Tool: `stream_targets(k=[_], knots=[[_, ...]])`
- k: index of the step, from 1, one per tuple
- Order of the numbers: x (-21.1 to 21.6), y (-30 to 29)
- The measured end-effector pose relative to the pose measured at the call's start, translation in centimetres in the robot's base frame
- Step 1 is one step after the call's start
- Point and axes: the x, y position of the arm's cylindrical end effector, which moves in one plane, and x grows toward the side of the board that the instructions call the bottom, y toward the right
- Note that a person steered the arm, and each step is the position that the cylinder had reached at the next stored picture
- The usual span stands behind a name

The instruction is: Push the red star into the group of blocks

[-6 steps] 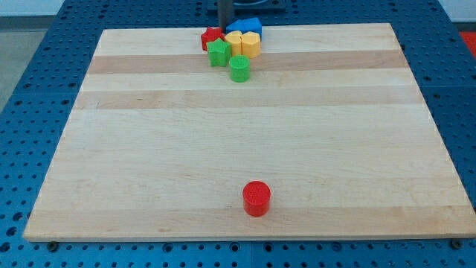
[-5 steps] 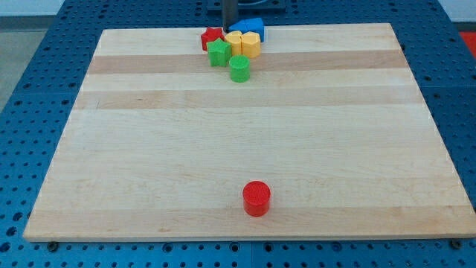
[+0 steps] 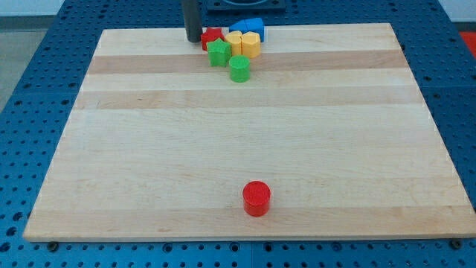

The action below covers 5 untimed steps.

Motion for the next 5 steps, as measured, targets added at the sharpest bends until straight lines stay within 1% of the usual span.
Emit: stream_targets(k=[2,3,4,5], knots=[[0.8,2.5],[0.9,1.9],[3.2,0.6],[7.1,0.6]])
